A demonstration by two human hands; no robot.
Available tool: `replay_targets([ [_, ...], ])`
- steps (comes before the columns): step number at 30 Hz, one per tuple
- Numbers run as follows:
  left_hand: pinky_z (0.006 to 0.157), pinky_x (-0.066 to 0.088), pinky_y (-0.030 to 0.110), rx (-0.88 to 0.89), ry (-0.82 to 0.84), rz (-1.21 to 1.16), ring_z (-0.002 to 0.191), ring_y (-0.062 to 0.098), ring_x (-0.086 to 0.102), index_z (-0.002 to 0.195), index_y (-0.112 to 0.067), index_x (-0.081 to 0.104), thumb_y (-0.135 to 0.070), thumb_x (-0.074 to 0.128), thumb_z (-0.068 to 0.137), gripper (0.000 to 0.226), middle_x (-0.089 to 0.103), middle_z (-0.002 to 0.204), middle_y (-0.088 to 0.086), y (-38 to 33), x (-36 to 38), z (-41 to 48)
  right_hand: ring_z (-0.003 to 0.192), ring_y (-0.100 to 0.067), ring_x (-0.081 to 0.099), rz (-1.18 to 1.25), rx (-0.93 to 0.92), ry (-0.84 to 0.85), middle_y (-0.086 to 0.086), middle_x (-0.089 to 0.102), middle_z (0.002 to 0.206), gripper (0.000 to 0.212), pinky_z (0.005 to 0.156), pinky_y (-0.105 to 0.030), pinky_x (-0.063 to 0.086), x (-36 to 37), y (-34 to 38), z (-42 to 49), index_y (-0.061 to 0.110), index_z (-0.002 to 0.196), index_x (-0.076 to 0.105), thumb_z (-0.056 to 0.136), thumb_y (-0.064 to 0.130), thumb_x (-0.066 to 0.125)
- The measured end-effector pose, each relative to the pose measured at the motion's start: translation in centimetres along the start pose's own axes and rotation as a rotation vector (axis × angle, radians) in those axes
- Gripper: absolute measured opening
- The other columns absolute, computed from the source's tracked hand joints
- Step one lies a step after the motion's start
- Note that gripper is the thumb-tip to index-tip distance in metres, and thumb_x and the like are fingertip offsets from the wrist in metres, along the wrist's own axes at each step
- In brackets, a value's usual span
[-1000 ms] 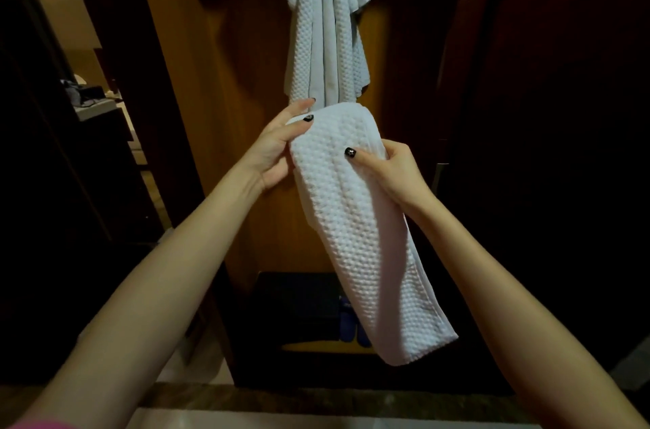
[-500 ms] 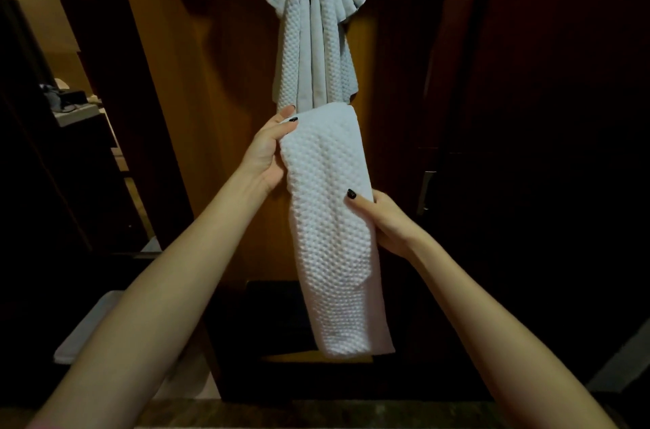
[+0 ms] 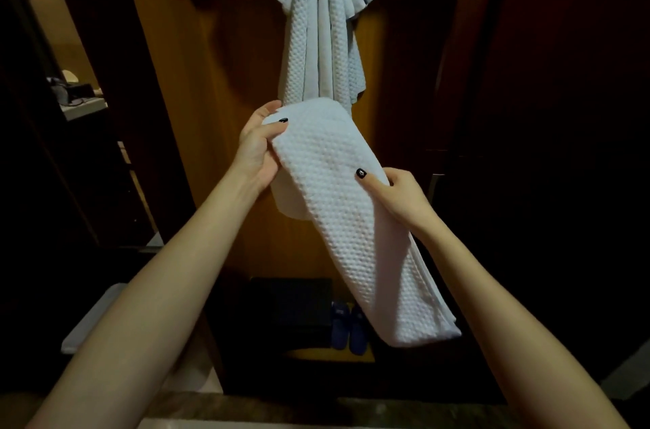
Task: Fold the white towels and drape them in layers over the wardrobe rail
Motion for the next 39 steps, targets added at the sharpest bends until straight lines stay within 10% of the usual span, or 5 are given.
replay_targets([
  [5,0.081,0.056,0.034,0.046,-0.083,0.008,0.109,0.027,0.059,0.111,-0.017,0.058,0.009,0.051,0.088,0.035,0.055,0.123,0.013,0.0,-0.6,1.1,0.081,-0.034,0.07,0.045,0.075,0.165,-0.021,0.072,0.09,0.054,0.069,-0.041,0.053,-1.0,-0.3,1.0,-0.009,0.09,0.066,0.09,0.045,0.064],
  [18,0.096,0.05,0.023,0.579,-0.263,0.371,0.123,0.017,0.049,0.123,-0.036,0.053,-0.003,0.065,0.084,0.053,0.047,0.132,-0.002,-3.1,-1.2,1.4,0.053,-0.017,0.041,-0.191,-0.177,-0.036,-0.005,0.044,0.059,0.048,0.052,-0.03,0.027,-4.2,6.9,9.2,0.014,0.063,0.046,0.087,0.052,0.065],
  [25,0.075,0.056,0.025,0.462,-0.259,-0.161,0.113,0.02,0.057,0.129,-0.032,0.053,0.007,0.052,0.087,0.058,0.046,0.134,0.002,-7.0,1.4,6.2,0.062,-0.021,0.042,-0.214,-0.311,-0.058,-0.01,0.045,0.068,0.061,0.059,-0.032,0.03,-6.5,12.6,15.7,-0.012,0.085,0.055,0.088,0.05,0.058],
  [31,0.105,0.046,0.041,0.614,-0.124,0.102,0.13,0.018,0.046,0.133,-0.035,0.051,0.006,0.055,0.086,0.062,0.045,0.135,-0.005,-11.7,2.3,11.9,0.062,-0.015,0.05,-0.335,-0.391,-0.089,-0.005,0.055,0.07,0.039,0.063,-0.027,0.035,-8.6,18.2,21.4,0.011,0.076,0.06,0.095,0.045,0.056],
  [39,0.112,0.037,0.034,0.863,0.025,0.426,0.139,0.023,0.035,0.149,-0.02,0.029,0.006,0.053,0.09,0.069,0.032,0.152,-0.001,-16.6,3.5,19.3,0.065,-0.017,0.063,-0.374,-0.203,-0.016,-0.01,0.067,0.069,0.086,0.064,-0.024,0.045,-11.3,20.8,26.7,-0.007,0.081,0.066,0.067,0.078,0.065],
])
Point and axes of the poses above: each hand's wrist, its own z-axis towards the middle knuckle, its own x-axis out of the palm, y = z × x, the point moved 1 cm from there along z, towards the middle knuckle
